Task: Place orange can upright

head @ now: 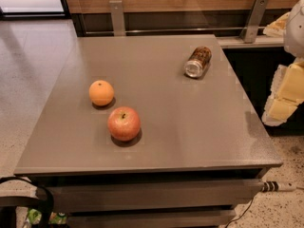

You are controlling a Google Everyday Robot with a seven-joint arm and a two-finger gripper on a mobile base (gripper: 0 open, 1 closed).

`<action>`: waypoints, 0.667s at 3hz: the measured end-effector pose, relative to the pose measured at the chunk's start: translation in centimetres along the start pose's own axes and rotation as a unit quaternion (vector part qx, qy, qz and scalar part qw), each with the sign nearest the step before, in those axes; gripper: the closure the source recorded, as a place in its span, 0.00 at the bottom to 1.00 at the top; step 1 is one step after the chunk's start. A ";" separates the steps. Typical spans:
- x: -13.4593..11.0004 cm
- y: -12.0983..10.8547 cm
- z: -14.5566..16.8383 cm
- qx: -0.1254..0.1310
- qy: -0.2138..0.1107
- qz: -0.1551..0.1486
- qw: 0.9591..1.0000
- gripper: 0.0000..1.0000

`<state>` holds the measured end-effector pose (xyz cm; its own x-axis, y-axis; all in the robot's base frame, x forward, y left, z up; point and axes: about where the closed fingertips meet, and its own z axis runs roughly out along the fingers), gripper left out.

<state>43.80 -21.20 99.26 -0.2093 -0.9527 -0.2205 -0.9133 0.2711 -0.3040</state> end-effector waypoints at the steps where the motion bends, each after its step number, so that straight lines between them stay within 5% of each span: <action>1: 0.0 0.0 0.0 0.000 0.000 0.000 1.000 0.00; 2: 0.3 -2.4 -0.2 0.002 -0.021 0.023 1.000 0.00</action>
Offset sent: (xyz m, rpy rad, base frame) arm 0.0751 -0.0368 0.0260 0.1957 -0.0110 -0.1057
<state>45.85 -22.16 100.09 -0.2350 -0.9327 -0.2736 -0.9022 0.3140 -0.2958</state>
